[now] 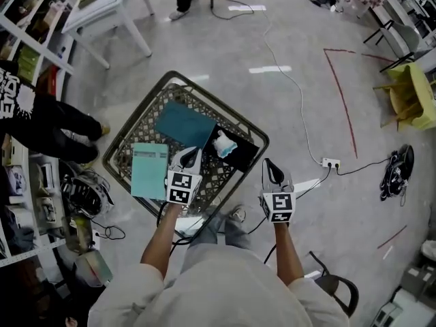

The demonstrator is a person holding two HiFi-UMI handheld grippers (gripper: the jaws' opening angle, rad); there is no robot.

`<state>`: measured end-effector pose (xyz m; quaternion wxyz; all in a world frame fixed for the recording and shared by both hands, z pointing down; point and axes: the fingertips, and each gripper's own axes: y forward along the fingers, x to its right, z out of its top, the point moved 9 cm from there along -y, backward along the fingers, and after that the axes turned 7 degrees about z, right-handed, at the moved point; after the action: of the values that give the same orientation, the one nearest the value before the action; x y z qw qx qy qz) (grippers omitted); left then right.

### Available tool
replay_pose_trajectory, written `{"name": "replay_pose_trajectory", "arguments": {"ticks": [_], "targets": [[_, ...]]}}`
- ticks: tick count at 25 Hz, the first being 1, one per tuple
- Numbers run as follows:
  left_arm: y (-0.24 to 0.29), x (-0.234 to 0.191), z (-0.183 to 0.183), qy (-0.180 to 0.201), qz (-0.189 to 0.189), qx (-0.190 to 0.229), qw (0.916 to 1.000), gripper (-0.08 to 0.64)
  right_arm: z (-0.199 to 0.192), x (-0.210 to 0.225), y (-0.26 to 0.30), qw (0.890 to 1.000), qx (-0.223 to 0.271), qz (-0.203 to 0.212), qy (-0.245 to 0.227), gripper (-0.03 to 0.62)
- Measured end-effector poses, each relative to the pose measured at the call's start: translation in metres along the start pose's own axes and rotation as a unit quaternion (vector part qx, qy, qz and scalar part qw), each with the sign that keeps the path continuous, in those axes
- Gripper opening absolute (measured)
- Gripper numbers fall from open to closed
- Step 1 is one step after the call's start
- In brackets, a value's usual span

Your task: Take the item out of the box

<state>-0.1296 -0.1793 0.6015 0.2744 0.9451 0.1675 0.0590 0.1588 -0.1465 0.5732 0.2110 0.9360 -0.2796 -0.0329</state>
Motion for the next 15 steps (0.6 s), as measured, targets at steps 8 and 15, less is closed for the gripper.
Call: {"name": "replay_pose_trajectory", "arguments": {"ticks": [8, 15], "targets": [[0.009, -0.001, -0.024, 0.009, -0.002, -0.022, 0.9997, 0.006, -0.02, -0.007, 0.014, 1.0, -0.026, 0.011, 0.01, 0.0], [0.027, 0.017, -0.038, 0.131, -0.024, -0.052, 0.9898, 0.006, -0.039, -0.007, 0.018, 0.998, -0.053, 0.016, 0.02, 0.0]]}}
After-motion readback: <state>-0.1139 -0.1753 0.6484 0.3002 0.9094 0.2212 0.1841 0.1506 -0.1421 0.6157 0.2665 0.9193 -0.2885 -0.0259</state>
